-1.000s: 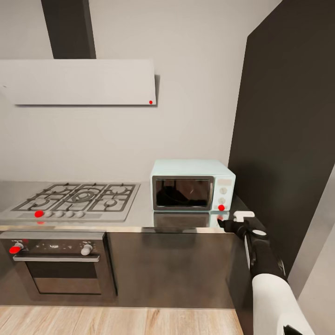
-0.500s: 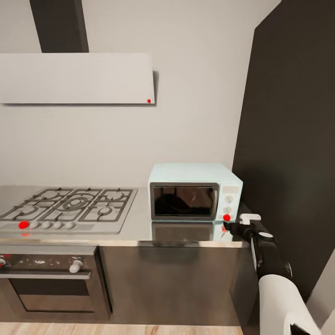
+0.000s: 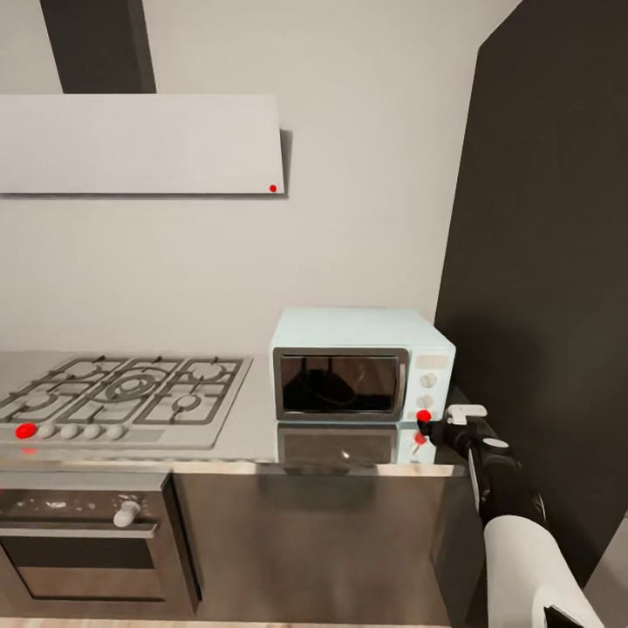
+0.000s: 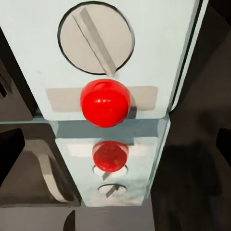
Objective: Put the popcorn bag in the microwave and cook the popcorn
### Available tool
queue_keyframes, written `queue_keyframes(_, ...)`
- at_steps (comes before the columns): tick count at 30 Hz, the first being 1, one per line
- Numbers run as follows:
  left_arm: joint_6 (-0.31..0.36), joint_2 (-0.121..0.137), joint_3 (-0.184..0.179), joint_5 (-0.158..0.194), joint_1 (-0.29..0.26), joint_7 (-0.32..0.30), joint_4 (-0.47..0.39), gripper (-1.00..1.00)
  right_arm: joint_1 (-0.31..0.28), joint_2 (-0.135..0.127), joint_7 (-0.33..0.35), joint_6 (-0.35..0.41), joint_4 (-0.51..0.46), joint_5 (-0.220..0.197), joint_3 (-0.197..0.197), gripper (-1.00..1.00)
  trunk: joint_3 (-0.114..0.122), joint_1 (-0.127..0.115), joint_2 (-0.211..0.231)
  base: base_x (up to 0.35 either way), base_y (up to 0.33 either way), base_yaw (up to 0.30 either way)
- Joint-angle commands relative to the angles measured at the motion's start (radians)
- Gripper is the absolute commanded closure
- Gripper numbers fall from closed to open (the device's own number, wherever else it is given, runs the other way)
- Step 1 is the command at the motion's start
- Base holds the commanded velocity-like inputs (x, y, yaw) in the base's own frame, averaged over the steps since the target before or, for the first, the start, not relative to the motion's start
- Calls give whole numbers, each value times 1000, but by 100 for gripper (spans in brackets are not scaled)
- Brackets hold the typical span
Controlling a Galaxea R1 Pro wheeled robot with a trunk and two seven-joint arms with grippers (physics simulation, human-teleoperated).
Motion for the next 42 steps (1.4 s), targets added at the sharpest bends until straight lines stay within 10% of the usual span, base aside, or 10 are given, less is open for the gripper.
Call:
queue_keyframes(1,-2,0,-8,7,-1,4,0,-100,-1,-1,7,2,21,13,-5,-100,-1,0,-1,105,-1,0)
queue_keyframes(14,-2,0,-9,7,-1,4,0,-100,-1,-7,4,-5,44,12,-6,-100,-1,0,-1,24,0,0)
queue_keyframes(15,-2,0,-9,7,-1,4,0,-100,-1,-7,4,-6,44,12,-6,100,-1,0,-1,0,0,0)
queue_keyframes(42,-9,1,-8,9,-1,5,0,-100,-1,-10,-2,-28,78,12,-8,100,-1,0,-1,91,0,0)
